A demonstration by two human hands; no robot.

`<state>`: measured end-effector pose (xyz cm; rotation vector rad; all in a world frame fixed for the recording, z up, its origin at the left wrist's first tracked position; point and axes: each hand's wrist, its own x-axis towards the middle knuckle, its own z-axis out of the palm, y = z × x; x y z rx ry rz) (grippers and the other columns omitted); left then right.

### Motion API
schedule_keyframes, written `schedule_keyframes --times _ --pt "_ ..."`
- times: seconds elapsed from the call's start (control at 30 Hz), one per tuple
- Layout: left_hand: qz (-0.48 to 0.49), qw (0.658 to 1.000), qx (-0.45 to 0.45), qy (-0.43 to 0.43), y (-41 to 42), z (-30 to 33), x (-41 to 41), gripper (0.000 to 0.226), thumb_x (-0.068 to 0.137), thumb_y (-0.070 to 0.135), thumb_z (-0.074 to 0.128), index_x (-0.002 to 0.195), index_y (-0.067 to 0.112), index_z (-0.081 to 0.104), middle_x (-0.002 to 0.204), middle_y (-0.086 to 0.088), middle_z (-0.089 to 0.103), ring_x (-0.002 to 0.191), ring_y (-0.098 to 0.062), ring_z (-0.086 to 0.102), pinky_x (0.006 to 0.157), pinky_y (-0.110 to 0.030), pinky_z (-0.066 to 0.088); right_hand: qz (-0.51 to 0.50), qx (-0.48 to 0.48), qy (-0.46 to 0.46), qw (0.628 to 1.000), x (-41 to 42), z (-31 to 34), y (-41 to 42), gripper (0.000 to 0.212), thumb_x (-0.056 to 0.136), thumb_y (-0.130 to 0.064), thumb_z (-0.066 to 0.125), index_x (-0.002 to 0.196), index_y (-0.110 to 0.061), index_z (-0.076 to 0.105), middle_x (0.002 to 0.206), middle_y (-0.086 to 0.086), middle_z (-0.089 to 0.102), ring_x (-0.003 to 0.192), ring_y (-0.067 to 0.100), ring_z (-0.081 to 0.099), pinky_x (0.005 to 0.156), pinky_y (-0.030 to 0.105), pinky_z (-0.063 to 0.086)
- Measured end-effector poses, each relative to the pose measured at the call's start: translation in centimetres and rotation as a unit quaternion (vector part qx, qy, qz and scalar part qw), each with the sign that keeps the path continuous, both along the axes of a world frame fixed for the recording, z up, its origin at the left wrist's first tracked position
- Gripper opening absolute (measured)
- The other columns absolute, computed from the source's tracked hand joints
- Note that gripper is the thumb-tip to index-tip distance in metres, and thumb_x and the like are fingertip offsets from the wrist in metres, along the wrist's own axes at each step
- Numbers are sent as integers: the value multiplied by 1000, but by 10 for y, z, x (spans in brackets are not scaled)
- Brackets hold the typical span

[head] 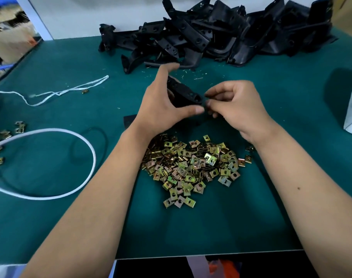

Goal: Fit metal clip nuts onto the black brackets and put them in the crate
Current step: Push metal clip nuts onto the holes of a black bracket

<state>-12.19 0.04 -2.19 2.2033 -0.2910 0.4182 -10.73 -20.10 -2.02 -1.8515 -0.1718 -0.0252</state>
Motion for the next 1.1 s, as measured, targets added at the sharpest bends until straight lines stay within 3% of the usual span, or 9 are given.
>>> schedule_keyframes --times 0.1,0.33,0.47,0.57,0.73,0.83,0.9,1.0,1.1 --pt "-48 998 42 -14 -3 0 -1 131 50 50 99 156 32 23 123 6 52 111 -14 54 97 -25 46 -9 98 11 995 -1 4 1 15 85 -1 80 94 -12 75 77 4 77 66 12 70 60 19 52" --pt "-53 997 -27 -49 -9 2 -2 108 57 34 95 146 33 34 99 8 60 88 -14 64 78 -28 53 -14 113 19 993 -6 2 11 14 83 -1 82 90 -11 75 80 7 78 67 16 71 64 24 58" --pt "-30 996 57 -55 -9 -2 -2 96 64 41 85 144 31 33 123 10 45 107 -10 53 87 -21 47 -2 69 1 998 -7 0 11 26 80 5 81 97 -14 77 88 2 79 84 12 76 78 25 60" --pt "17 995 101 -5 -7 -3 -3 87 68 54 73 142 34 30 130 2 37 111 -21 53 89 -33 47 -6 -24 -30 999 -5 -1 6 22 81 -2 82 94 -19 78 87 -2 78 83 11 75 80 27 61" --pt "80 991 105 20 -3 3 -3 80 73 58 65 141 34 30 129 -2 40 95 -29 56 81 -34 40 4 -113 -76 991 -3 -1 4 12 90 -18 77 86 -28 77 73 -8 74 63 -1 67 63 14 50" --pt "80 993 91 13 -3 7 -5 74 74 51 68 138 35 36 124 -3 41 87 -23 55 80 -32 41 5 -84 -64 994 -4 -1 6 11 92 -14 74 88 -25 77 73 -7 74 62 1 66 62 14 50" --pt "47 996 70 -7 -2 9 -7 64 71 36 75 129 29 50 124 -4 41 93 -15 55 83 -30 47 6 -28 -45 999 -4 0 7 17 93 -5 72 90 -21 77 74 -3 75 64 5 68 63 17 52" --pt "-11 998 64 -14 0 8 -5 47 65 12 77 109 21 64 137 -11 36 134 -22 41 99 -24 45 11 13 -27 999 -4 1 6 23 92 4 69 92 -18 76 76 -2 75 66 7 69 64 17 53" --pt "-33 996 82 29 -3 5 -5 41 67 12 83 104 23 67 146 -12 26 143 -15 26 111 -35 39 13 18 -14 1000 -4 1 5 20 90 3 72 95 -15 75 77 1 77 67 11 70 63 19 54"
